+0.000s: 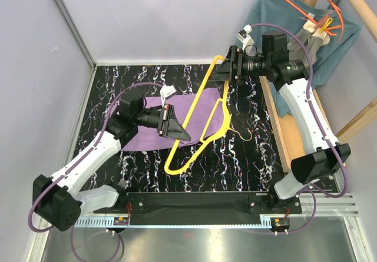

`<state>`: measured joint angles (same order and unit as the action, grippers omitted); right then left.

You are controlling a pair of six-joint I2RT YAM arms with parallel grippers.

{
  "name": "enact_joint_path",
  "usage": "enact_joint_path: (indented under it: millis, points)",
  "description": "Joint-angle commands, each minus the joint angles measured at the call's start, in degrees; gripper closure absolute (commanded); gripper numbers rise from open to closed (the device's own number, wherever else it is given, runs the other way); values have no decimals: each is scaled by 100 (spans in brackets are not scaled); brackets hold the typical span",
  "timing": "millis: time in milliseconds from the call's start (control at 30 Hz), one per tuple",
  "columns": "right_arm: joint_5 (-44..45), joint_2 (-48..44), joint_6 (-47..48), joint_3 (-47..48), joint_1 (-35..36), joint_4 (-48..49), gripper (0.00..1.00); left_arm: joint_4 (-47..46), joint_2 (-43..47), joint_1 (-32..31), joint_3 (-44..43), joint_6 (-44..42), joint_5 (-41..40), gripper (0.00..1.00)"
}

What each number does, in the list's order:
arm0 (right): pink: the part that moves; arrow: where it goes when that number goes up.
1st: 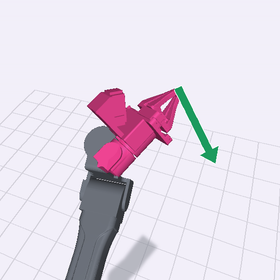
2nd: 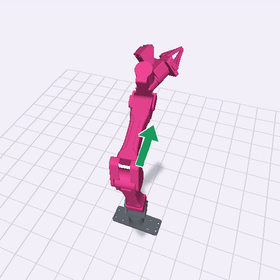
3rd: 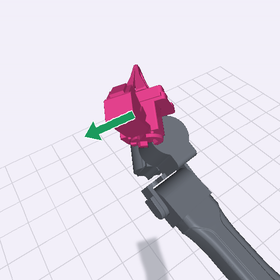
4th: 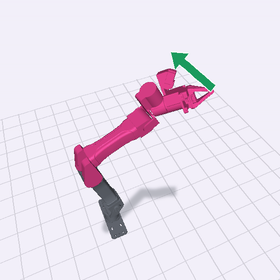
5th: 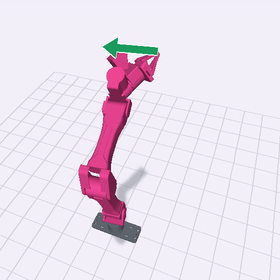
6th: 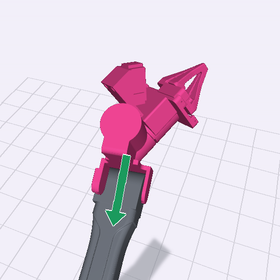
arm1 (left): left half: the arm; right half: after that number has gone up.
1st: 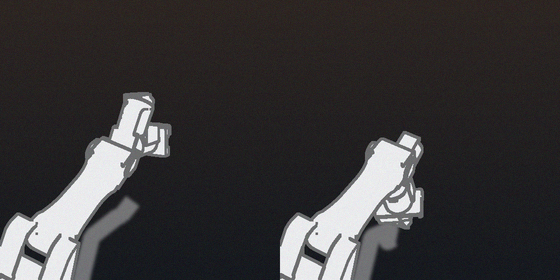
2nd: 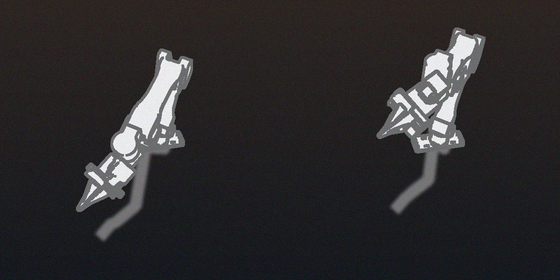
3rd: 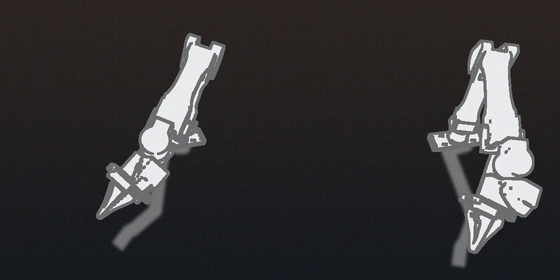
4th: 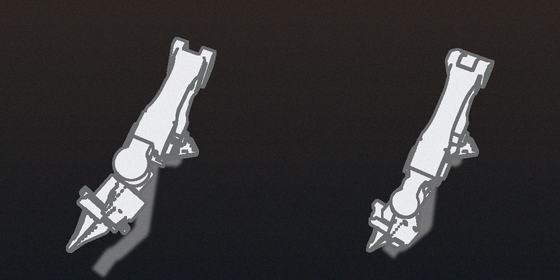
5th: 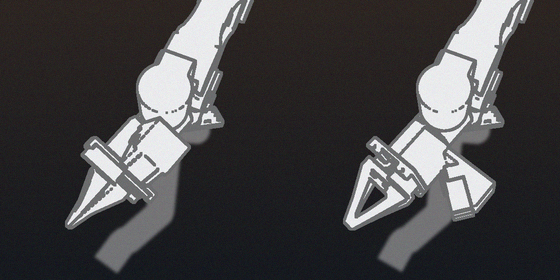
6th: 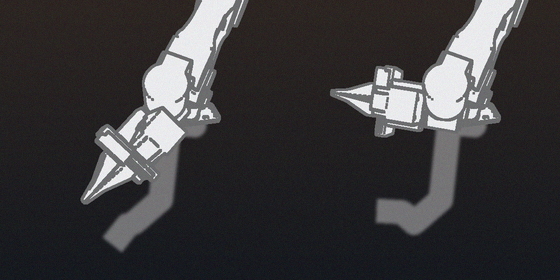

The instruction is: Place the trousers on the hanger

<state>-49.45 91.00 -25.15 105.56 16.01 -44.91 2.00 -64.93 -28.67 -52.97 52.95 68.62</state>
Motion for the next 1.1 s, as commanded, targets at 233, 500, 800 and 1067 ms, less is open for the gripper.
enact_joint_path:
  millis: [233, 500, 800, 1067]
  points:
    - [-584, -820, -1678, -923, -1, 977, 100, 4077, 226, -51, -1540, -1752, -3933, 18]
    - [2351, -830, -2001, -913, -10, -1221, 100, 5283, 605, -1472, -2744, -1647, -7456, 15]
    - [2740, -785, -2846, -975, -142, -2066, 100, 5399, -205, -4138, -2974, -2156, -9551, 14]
    - [2722, -584, -3304, -713, -151, -2460, 100, 4749, 6, -4358, -2596, -3079, -9455, 13]
